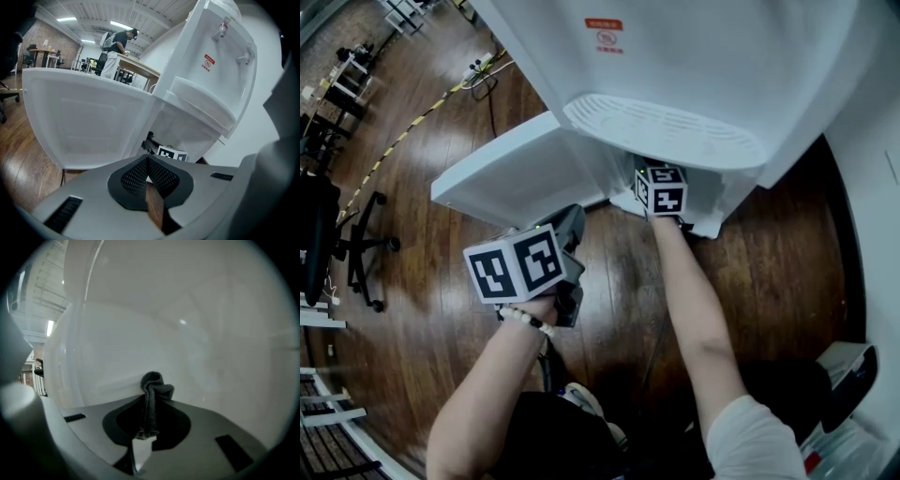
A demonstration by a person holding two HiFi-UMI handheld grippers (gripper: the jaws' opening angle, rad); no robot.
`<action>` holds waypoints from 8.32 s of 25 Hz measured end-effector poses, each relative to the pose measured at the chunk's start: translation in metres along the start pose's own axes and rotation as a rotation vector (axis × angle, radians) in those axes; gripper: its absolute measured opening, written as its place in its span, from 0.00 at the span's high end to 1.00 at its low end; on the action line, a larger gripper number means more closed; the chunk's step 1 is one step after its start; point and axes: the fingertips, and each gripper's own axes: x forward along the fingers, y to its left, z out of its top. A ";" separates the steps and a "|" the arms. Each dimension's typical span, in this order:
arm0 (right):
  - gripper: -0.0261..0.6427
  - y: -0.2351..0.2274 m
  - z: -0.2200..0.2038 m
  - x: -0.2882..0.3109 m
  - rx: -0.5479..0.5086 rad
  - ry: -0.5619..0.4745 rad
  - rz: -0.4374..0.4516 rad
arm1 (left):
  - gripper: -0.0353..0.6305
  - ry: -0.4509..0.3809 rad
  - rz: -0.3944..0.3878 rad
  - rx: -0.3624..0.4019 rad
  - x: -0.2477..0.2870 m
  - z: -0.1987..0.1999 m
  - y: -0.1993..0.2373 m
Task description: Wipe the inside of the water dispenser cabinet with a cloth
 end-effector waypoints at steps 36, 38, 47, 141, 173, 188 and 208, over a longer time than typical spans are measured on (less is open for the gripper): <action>0.89 -0.061 -0.040 0.011 0.755 0.041 -0.230 | 0.96 0.012 -0.041 -0.017 -0.009 -0.001 -0.007; 0.89 -0.058 -0.044 0.007 0.787 0.060 -0.226 | 0.96 0.009 -0.044 -0.016 -0.010 0.000 -0.009; 0.89 -0.076 0.021 -0.024 0.610 -0.188 -0.282 | 0.96 -0.010 -0.051 -0.012 -0.018 0.004 -0.013; 0.89 -0.110 -0.023 -0.144 1.082 -0.544 -0.663 | 0.96 0.006 -0.160 -0.012 -0.034 0.002 -0.034; 0.89 -0.072 0.001 -0.189 0.926 -0.538 -0.582 | 0.96 0.004 -0.176 -0.009 -0.034 0.002 -0.045; 0.90 -0.122 -0.060 -0.078 0.615 0.030 -0.696 | 0.96 0.020 -0.148 -0.032 -0.031 -0.002 -0.029; 0.90 -0.054 -0.051 0.016 0.392 0.212 -0.404 | 0.96 0.020 -0.129 -0.034 -0.034 -0.003 -0.020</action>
